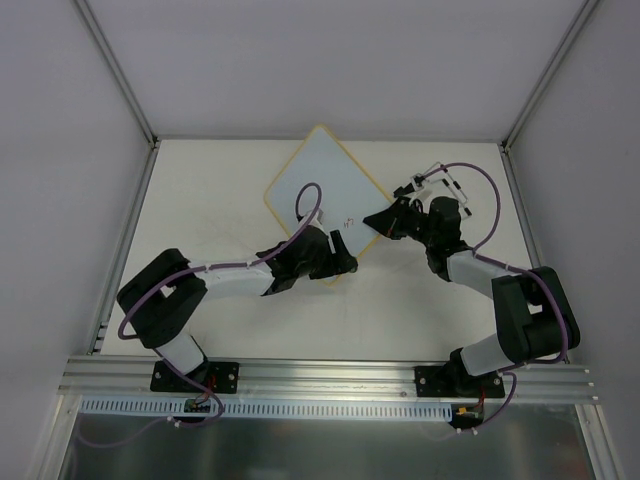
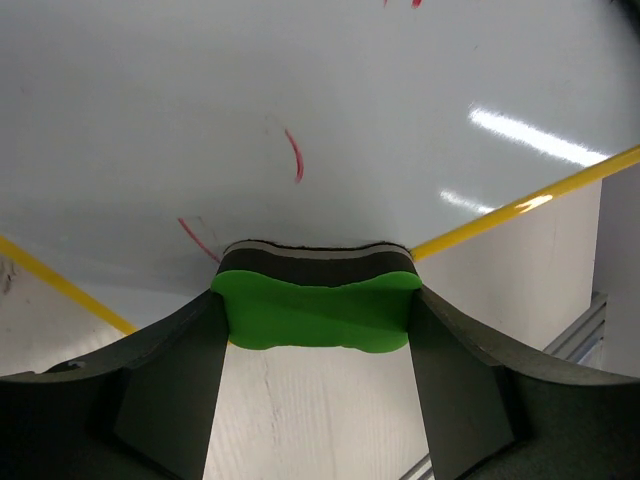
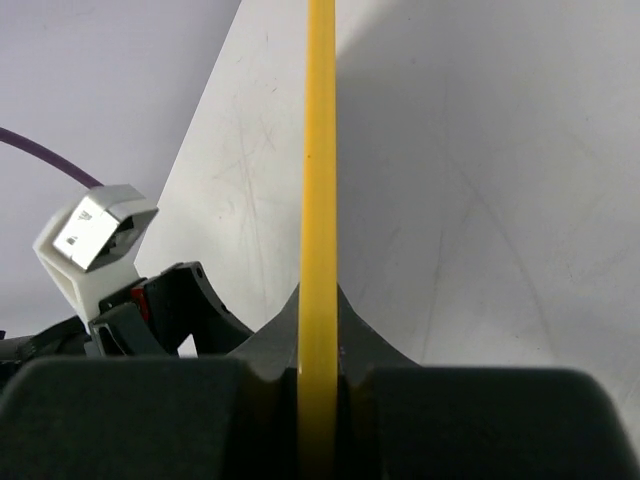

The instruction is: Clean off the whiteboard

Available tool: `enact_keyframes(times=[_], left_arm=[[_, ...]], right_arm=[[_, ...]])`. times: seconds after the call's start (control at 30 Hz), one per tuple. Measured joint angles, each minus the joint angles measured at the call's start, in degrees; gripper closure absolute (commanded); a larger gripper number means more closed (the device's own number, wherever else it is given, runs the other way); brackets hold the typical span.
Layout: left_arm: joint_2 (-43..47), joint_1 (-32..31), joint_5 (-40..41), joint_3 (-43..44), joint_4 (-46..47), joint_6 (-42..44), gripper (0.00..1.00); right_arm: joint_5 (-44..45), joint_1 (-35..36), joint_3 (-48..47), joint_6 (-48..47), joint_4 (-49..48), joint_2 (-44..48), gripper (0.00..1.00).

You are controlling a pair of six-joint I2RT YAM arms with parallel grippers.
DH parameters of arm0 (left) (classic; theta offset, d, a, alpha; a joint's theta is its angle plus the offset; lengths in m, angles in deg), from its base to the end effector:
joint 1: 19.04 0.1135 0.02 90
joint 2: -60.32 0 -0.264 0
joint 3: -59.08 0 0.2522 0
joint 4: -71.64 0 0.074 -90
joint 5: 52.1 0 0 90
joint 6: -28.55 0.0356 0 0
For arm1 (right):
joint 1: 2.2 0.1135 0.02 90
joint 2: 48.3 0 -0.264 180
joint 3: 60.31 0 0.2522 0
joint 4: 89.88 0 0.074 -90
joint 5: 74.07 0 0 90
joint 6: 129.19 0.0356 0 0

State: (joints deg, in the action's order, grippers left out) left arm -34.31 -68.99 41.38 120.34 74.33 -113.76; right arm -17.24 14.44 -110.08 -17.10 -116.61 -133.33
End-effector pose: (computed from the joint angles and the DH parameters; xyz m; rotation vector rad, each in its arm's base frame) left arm 0.2244 -0.2636 0.1820 -0.0860 2.2694 -0.9635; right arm 0.2873 0.1062 0.2155 -0.3636 1.7617 0.9871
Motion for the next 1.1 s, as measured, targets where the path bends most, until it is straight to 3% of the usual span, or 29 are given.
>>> enact_keyframes(times=[0.43,0.77,1.1], left_arm=[[1.3,1.5,-5.8,-5.4,0.2,-3.5,1.0],[1.9,3.0,-5.9,3.4,-12.0,8.4,1.0],[4.5,11.3,1.7,11.0,-10.2,12.7,1.0]], right_arm=[[-5.5,0.9,-0.4,-5.2,-4.1,0.0,1.0],[-5.3,2.1,-1.1,-5.7,-4.9,-0.8,1.0],[-8.1,3.5,-1.2,-1.5,-0.4,-2.4,1.0]])
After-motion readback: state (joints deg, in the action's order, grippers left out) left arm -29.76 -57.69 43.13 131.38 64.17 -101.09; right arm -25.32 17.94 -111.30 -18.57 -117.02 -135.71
